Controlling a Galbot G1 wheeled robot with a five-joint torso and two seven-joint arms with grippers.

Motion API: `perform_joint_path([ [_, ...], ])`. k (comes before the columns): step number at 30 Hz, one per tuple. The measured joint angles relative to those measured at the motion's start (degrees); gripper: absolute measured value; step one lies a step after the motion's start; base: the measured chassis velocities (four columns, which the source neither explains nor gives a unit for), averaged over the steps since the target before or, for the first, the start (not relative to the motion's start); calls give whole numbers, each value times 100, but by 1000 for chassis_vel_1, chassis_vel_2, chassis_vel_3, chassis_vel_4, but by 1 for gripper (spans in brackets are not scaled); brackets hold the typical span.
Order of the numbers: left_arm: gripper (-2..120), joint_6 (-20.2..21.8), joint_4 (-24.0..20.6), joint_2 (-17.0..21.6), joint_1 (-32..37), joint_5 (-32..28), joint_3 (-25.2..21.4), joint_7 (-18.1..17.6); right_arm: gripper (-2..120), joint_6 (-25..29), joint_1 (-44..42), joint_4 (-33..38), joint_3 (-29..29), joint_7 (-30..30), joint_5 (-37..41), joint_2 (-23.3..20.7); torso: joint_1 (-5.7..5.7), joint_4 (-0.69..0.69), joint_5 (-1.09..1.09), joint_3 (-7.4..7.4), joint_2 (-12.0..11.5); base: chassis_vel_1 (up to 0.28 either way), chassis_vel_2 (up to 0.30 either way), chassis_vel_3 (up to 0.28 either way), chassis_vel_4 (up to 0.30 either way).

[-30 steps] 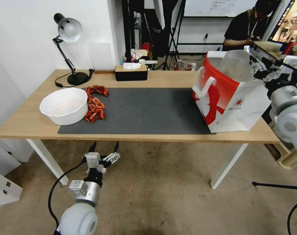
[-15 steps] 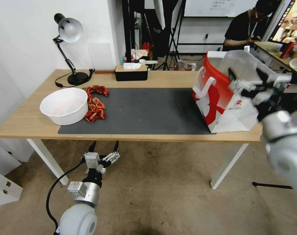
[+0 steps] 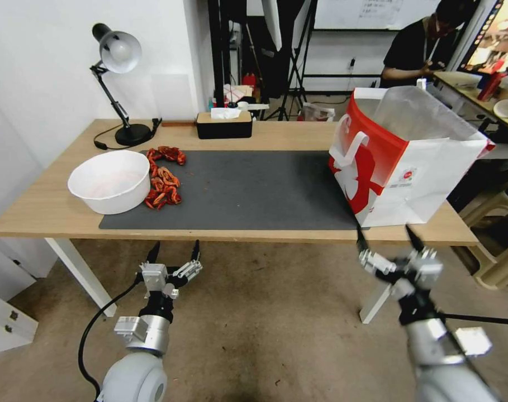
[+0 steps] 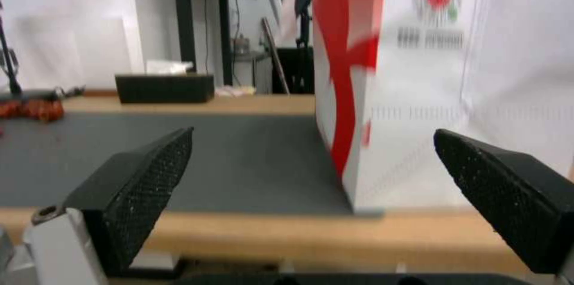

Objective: Close the takeout container lid, then place the container into the takeout bag.

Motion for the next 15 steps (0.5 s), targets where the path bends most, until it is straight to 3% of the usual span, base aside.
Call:
perform_joint_path([
  [15,100,-192,57,10,84,-13,-12,62,100,-30,-18,-442,-100,-214,295,105,1,0,-1,0,0,0,0,0,0],
])
